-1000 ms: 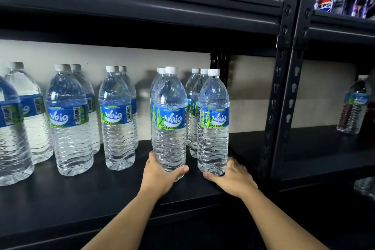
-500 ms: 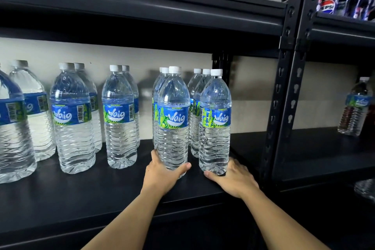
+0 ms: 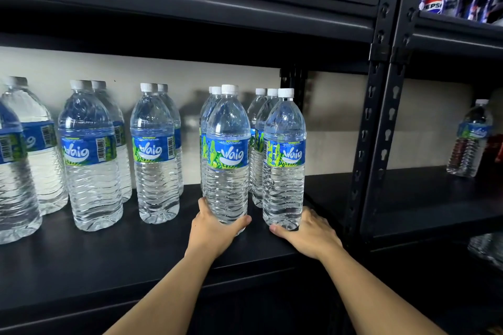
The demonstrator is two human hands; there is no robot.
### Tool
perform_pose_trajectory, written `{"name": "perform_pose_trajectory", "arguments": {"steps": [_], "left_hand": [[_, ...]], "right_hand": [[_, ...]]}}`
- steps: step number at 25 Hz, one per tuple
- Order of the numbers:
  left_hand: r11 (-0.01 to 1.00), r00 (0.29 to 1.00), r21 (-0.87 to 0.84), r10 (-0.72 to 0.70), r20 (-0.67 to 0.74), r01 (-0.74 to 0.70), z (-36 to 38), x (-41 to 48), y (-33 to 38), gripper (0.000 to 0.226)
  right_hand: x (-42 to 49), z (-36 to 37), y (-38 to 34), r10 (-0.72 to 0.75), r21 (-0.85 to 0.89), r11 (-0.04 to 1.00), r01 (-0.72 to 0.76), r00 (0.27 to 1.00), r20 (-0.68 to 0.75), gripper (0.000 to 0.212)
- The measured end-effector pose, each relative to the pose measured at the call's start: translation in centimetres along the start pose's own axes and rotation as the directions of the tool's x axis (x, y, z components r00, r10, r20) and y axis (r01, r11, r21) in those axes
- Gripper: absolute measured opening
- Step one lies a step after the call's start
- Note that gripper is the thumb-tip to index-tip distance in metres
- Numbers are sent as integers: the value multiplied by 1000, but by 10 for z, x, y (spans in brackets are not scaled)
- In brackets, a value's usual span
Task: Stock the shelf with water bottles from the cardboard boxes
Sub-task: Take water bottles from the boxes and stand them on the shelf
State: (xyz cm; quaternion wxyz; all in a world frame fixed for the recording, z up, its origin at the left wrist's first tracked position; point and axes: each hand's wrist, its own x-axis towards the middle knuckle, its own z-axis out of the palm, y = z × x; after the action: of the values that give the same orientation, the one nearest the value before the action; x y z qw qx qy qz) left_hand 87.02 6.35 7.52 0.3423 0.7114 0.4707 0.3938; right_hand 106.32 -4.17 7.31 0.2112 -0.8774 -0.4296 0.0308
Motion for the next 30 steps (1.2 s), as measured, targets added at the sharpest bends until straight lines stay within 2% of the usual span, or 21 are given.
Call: {"name": "perform_pose_trajectory", "arguments": {"steps": [3, 5, 7, 9, 10, 12, 14, 16, 17, 19, 20, 21, 23, 25, 27, 30], "left_hand": [[1000, 1000, -14, 4, 10, -4, 0, 1, 0, 91], [999, 1000, -33, 12, 6, -12, -1, 1, -1, 109], [1000, 1000, -21, 23, -5, -23, -3, -3, -1, 136], [999, 1000, 48, 13, -6, -13, -6, -15, 2, 150], [996, 1000, 87, -10, -12, 11, -7, -24, 5, 149], [982, 996, 181, -36, -77, 50, -4, -55, 11, 130], [974, 978, 225, 54, -200, -8, 8, -95, 16, 99], [971, 960, 216, 156, -232, -106, 26, -138, 21, 75], [973, 971, 188, 169, -168, -137, 38, -159, 25, 69], [990, 986, 88, 95, 134, -108, 63, -190, 37, 57], [994, 941, 81, 44, 336, -75, 78, -204, 43, 53], [991, 858, 109, 12, 514, -79, 95, -218, 47, 51], [958, 687, 187, 12, 726, -215, 131, -250, 49, 52], [896, 566, 245, 9, 824, -371, 159, -279, 50, 57], [830, 488, 301, -40, 872, -469, 186, -300, 48, 65], [844, 461, 257, -14, 887, -470, 217, -328, 39, 58]], "right_hand": [[1, 2, -1, -16, -23, 1000, 16, 1000, -1, 120], [-3, 0, -2, -44, -40, 998, 43, 999, -22, 119], [-12, -1, -1, -62, -50, 997, 60, 997, -50, 105], [-28, 1, 3, -93, -78, 993, 89, 994, -58, 90], [-39, 3, 8, -124, -76, 990, 119, 990, -62, 84], [-67, 7, 20, -192, -22, 981, 191, 979, -63, 74], [-100, 6, 37, -264, 15, 964, 265, 963, -43, 70], [-135, 4, 60, -225, 12, 974, 225, 974, 1, 60], [-156, 3, 76, -157, -2, 988, 157, 987, 45, 54], [-194, 0, 113, -17, -34, 999, 21, 993, 114, 47], [-212, 0, 135, 60, -39, 998, -55, 990, 126, 46], [-230, -1, 157, 132, -40, 991, -128, 984, 120, 45], [-270, -6, 198, 275, -54, 961, -271, 958, 85, 43], [-305, -3, 237, 413, -43, 911, -411, 907, 79, 40], [-337, 7, 274, 534, -28, 844, -536, 834, 137, 40], [-374, 33, 317, 652, -38, 748, -663, 722, 229, 26]]}}
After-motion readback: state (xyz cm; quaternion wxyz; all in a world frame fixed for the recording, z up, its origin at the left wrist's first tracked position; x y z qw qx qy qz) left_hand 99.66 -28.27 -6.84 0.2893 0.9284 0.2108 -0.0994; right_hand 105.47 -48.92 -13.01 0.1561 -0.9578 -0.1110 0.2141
